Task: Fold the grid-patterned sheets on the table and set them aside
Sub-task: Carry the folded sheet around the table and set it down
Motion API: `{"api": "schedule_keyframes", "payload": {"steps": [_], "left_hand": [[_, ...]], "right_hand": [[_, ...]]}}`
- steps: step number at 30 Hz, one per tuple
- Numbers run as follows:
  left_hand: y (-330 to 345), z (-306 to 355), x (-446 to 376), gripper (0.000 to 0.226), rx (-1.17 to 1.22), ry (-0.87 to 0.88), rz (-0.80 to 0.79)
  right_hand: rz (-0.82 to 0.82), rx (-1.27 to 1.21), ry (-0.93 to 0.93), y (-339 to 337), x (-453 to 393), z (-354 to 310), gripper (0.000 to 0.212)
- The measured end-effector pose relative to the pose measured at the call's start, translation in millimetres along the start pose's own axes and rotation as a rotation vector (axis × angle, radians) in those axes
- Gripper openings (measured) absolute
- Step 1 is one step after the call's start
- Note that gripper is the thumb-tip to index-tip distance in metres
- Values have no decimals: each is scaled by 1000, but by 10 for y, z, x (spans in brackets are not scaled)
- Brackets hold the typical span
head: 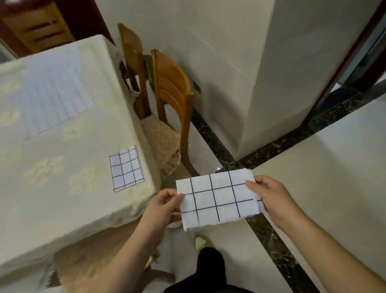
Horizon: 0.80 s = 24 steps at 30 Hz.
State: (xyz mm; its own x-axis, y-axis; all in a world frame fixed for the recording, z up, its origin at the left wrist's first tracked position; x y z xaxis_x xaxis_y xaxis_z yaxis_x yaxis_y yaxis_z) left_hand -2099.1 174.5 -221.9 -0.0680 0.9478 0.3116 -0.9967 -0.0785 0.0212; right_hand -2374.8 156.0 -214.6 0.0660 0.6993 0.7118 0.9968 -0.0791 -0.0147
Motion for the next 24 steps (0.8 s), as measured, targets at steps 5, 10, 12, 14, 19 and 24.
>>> {"api": "schedule_keyframes", "payload": {"steps": [5,10,12,14,19,24], "left_hand": [[-317,-103,-511,10,66,-11,140],[-708,-157,-829,10,111,-59,302],[-870,-101,-939,10,108,-45,333],[-1017,-40,-1006,10,111,-39,362],[-1303,-9,-1094,11,182,-51,471],[-1525,-138,-1190,11,235,-94,618]], "right_hand": [[-27,110,31,431,-621,-447,20],[-62,262,16,1053,-1094,-946,19],[-91,317,-8,1314,-1218,-1141,16],[-137,376,-21,1574,-1313,-1304,12],[-236,534,-35,2170,-1617,-1615,20],[-374,677,-2,2820,-2023,-1765,20]]}}
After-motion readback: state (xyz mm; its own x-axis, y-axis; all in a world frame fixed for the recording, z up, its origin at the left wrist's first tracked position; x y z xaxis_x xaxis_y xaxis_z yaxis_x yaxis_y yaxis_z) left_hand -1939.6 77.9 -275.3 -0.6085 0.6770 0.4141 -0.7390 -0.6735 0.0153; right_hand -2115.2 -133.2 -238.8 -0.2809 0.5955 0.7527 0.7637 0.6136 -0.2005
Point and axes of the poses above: each hand's wrist, its own x-axis away from the middle knuckle, its own y-axis out of the palm, z = x × y, the point moved 8 cm from there along -x, towards the middle knuckle, and after that the axes turned 14 degrees about y, right-handed, at the moved point
